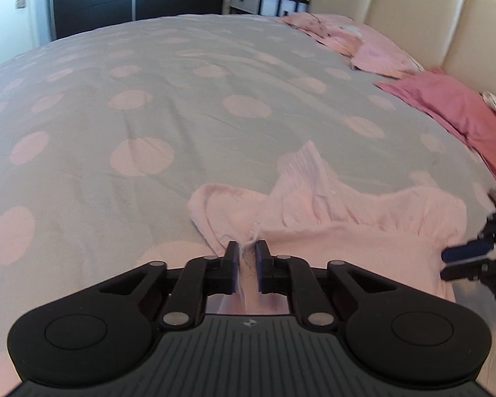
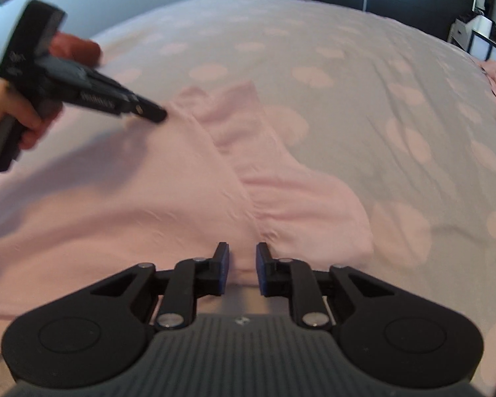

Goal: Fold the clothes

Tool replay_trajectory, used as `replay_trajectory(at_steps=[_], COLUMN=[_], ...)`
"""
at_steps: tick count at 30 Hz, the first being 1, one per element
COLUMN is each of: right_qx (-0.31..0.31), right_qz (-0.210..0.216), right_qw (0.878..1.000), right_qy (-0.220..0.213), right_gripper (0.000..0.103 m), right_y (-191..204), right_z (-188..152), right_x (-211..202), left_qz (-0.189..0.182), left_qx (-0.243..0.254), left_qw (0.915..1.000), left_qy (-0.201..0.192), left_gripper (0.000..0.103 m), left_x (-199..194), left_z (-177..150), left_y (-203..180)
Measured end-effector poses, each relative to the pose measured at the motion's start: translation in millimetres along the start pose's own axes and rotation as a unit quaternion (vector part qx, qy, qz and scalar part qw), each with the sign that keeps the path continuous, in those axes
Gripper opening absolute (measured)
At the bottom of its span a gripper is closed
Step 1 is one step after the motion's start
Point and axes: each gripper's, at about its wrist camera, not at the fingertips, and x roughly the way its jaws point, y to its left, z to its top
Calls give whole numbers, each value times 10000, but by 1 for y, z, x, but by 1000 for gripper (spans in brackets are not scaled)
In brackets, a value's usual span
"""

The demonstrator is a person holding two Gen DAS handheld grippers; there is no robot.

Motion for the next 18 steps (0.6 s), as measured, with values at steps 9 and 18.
replay_trajectory(at_steps=[9, 18], right_qx=[-323, -354], right_qz=[402, 2154], right_qw=[9983, 9758], right_qy=[-265, 130], right_gripper=[28, 48], right_y=[47, 169], right_z=[8, -3], right_x=[-61, -105], left_qz=[272, -239], left_qx=[440, 944], left_qw=[9986, 9945], left_qy=[-149, 393], left_gripper=[41, 59], left_x=[-123, -254], left_z=[0, -88], left_y=[18, 19])
